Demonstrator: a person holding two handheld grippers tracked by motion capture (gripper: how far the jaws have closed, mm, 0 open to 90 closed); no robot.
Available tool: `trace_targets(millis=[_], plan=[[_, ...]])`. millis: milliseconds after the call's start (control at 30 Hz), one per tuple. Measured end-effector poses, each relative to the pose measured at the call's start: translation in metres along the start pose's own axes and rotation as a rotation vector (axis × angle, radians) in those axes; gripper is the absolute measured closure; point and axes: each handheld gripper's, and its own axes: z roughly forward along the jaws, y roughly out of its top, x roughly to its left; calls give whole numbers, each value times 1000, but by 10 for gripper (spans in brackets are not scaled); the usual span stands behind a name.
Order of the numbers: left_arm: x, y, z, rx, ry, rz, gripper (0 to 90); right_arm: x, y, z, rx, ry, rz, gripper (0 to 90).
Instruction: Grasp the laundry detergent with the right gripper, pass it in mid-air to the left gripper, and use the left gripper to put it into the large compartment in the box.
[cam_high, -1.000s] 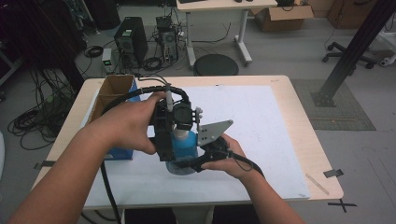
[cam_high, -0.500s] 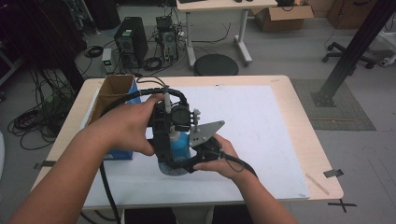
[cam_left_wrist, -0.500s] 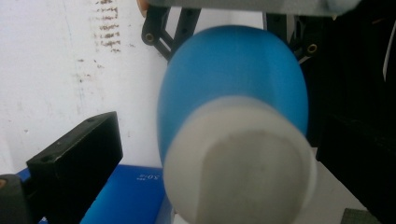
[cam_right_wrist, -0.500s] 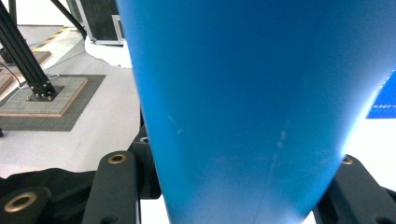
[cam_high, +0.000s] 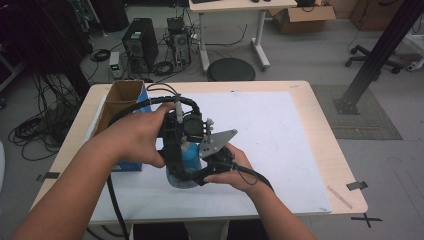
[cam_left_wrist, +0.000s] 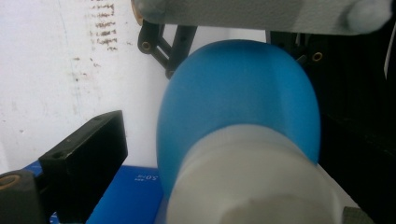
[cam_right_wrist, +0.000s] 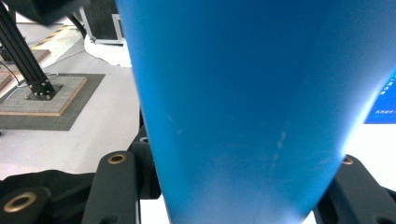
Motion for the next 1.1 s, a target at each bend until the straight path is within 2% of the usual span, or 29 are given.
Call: trace_targets(millis=[333,967,1100], plan=[[0,0,0,5,8,5,105,1,2,0,-7,4,1,457],[-2,-1,0,16,-8,14,241,0,2,-1,-16,-1,-6,457],[-2,-1,1,27,-3,16,261,1,2,-1,-18,3,5,457]])
